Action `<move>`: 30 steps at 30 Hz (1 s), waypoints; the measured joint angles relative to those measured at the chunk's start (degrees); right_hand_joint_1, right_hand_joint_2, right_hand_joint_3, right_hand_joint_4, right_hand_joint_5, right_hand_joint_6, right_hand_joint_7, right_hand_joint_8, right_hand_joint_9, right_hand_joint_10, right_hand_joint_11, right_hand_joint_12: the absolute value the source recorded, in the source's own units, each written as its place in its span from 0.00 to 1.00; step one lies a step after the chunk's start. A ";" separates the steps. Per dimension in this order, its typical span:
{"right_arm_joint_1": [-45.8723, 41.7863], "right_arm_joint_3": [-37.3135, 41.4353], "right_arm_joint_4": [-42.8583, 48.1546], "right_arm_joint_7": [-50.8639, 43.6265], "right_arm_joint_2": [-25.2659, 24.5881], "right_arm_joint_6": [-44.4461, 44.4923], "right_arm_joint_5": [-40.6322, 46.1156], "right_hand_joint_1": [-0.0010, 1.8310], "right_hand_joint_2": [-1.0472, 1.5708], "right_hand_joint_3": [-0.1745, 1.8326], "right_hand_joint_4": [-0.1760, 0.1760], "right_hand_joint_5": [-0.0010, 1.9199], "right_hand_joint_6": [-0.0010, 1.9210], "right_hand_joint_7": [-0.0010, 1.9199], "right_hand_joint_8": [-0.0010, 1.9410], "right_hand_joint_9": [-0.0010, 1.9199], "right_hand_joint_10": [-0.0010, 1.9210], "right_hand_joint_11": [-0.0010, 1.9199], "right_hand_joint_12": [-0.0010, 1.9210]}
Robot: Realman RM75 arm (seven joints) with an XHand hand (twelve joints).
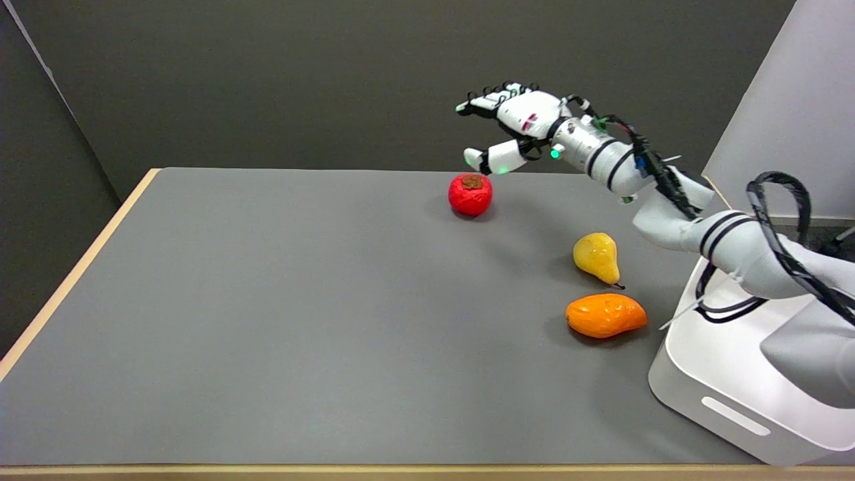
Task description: Pick up tomato.
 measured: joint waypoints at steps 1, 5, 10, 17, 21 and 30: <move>0.30 -0.51 -0.41 0.10 -0.45 -0.28 -0.09 0.07 0.63 0.57 0.86 0.07 0.20 0.11 0.15 0.11 0.30 0.03 0.58; 1.32 -2.34 -2.26 0.44 -2.39 -1.41 -0.33 0.07 0.63 0.57 0.86 0.07 0.20 0.11 0.15 0.11 0.30 0.03 0.57; 2.24 -3.92 -4.76 0.72 -4.85 -2.53 -0.51 0.07 0.63 0.57 0.85 0.07 0.20 0.10 0.15 0.11 0.30 0.03 0.57; 2.99 -5.25 -7.51 0.97 -7.74 -3.92 -0.62 0.07 0.63 0.57 0.85 0.07 0.20 0.10 0.14 0.11 0.30 0.03 0.57; 3.20 -5.70 -8.99 1.06 -9.12 -4.53 -0.63 0.07 0.63 0.57 0.85 0.07 0.20 0.10 0.14 0.10 0.29 0.03 0.57; 4.10 -6.17 -12.74 1.11 -11.94 -5.31 -0.63 0.07 0.63 0.57 0.85 0.06 0.19 0.10 0.14 0.10 0.29 0.02 0.57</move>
